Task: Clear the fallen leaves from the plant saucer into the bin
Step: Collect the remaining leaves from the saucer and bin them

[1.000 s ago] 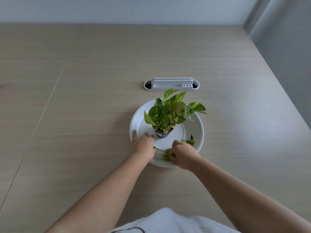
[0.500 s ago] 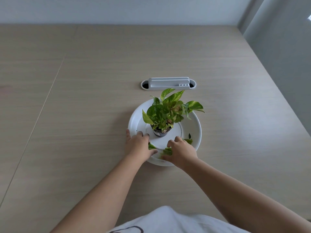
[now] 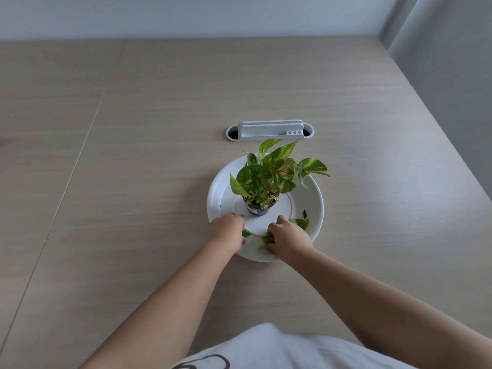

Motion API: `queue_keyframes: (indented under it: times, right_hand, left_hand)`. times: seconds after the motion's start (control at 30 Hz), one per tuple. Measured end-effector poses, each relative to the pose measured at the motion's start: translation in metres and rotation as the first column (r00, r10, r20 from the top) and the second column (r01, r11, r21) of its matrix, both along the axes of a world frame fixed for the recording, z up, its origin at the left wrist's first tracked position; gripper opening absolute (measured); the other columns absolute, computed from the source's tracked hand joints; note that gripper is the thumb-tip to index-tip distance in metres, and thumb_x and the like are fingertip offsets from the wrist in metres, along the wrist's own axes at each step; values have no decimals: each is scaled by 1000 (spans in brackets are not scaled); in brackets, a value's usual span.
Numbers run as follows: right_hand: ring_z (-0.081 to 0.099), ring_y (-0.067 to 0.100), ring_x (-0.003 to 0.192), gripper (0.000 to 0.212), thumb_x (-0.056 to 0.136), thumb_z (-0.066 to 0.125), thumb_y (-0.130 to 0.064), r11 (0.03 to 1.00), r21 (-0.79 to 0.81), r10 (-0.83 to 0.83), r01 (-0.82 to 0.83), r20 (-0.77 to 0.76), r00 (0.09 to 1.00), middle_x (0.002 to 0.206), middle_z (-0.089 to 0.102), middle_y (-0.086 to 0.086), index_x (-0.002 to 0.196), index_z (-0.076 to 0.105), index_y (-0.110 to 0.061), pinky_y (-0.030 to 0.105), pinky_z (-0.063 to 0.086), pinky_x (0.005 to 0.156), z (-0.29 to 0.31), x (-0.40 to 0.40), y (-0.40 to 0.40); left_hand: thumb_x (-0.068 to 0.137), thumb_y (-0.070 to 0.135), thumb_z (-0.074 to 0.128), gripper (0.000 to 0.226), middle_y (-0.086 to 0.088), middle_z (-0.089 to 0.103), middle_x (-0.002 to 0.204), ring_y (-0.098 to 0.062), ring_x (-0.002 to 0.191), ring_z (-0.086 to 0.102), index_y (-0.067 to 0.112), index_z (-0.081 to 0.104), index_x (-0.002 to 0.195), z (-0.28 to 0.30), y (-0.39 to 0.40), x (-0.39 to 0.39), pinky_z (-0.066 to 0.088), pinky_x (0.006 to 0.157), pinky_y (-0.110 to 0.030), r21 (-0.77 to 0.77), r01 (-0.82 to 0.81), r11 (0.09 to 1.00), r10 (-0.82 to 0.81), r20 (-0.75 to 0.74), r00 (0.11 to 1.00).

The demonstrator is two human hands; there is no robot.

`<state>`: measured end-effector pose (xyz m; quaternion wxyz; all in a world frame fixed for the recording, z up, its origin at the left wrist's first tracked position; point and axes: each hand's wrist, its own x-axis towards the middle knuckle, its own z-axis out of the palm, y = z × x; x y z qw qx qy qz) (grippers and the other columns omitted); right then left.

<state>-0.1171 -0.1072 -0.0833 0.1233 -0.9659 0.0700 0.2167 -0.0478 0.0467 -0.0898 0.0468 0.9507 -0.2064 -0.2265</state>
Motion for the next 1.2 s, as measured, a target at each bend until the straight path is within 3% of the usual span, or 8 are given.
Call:
queue_keyframes:
  times: [0.4, 0.5, 0.57, 0.67, 0.8, 0.97, 1.1, 1.2]
  right_hand:
    - [63, 28, 94, 35, 82, 51, -2, 995, 94, 43, -45, 22, 999, 110, 61, 5, 108, 71, -15, 37, 53, 82, -5, 5, -18]
    - [63, 25, 97, 30, 84, 53, -5, 984, 169, -81, 65, 93, 992, 106, 67, 4, 104, 74, -14, 34, 51, 85, 0, 6, -23]
    - [64, 20, 93, 25, 83, 57, -7, 929, 290, -275, 230, 126, 953, 99, 72, 1, 98, 76, -13, 28, 51, 82, 5, 5, -27]
    - [62, 14, 80, 14, 80, 69, -11, 708, 508, -585, 490, 33, 810, 85, 71, -4, 91, 77, -15, 24, 49, 74, 14, 3, -36]
    - [68, 20, 72, 12, 72, 79, -11, 258, 720, -804, 644, -210, 556, 79, 72, 4, 80, 75, -18, 31, 57, 69, 17, -2, -46]
    - [68, 27, 73, 8, 74, 75, 1, -88, 819, -806, 567, -394, 443, 80, 71, 18, 78, 72, -5, 37, 58, 75, 19, -19, -56]
    - [69, 21, 66, 8, 79, 66, 8, -303, 823, -752, 480, -516, 410, 75, 70, 15, 84, 69, 2, 24, 59, 62, 25, -42, -68]
    - [69, 16, 60, 9, 81, 64, 7, -389, 801, -729, 455, -570, 379, 71, 72, 12, 86, 69, 1, 20, 58, 57, 28, -64, -83]
  left_hand:
    - [81, 5, 59, 19, -7, 67, 100, -27, 89, 64, 18, 66, 93, 1, 3, 7, 55, 75, -34, -151, -64, 986, 51, -88, 995]
    - [80, 8, 64, 16, -3, 70, 98, -22, 91, 64, 15, 70, 93, 10, 7, 12, 52, 74, -29, -284, -174, 943, 148, -109, 983]
    - [78, 13, 69, 15, 3, 70, 91, -15, 87, 63, 16, 72, 92, 19, 11, 16, 48, 71, -22, -384, -268, 884, 233, -137, 963]
    - [73, 13, 76, 13, 5, 67, 78, -10, 70, 61, 18, 71, 84, 28, 16, 21, 43, 60, -16, -497, -495, 713, 396, -298, 869]
    - [70, 3, 80, 19, -6, 68, 67, -16, 56, 61, 15, 66, 72, 31, 18, 14, 53, 61, -29, -517, -686, 512, 433, -534, 726]
    - [72, -1, 80, 20, -8, 67, 75, -21, 64, 64, 9, 67, 84, 31, 0, -15, 59, 77, -38, -482, -745, 461, 311, -699, 644]
    - [75, -6, 76, 25, -10, 64, 84, -19, 71, 64, 9, 66, 91, 35, -26, -46, 59, 64, -24, -439, -773, 458, 173, -808, 562]
    - [78, -7, 73, 23, -8, 63, 83, -16, 69, 63, 6, 65, 95, 43, -50, -67, 57, 58, -18, -434, -776, 457, 82, -848, 523]
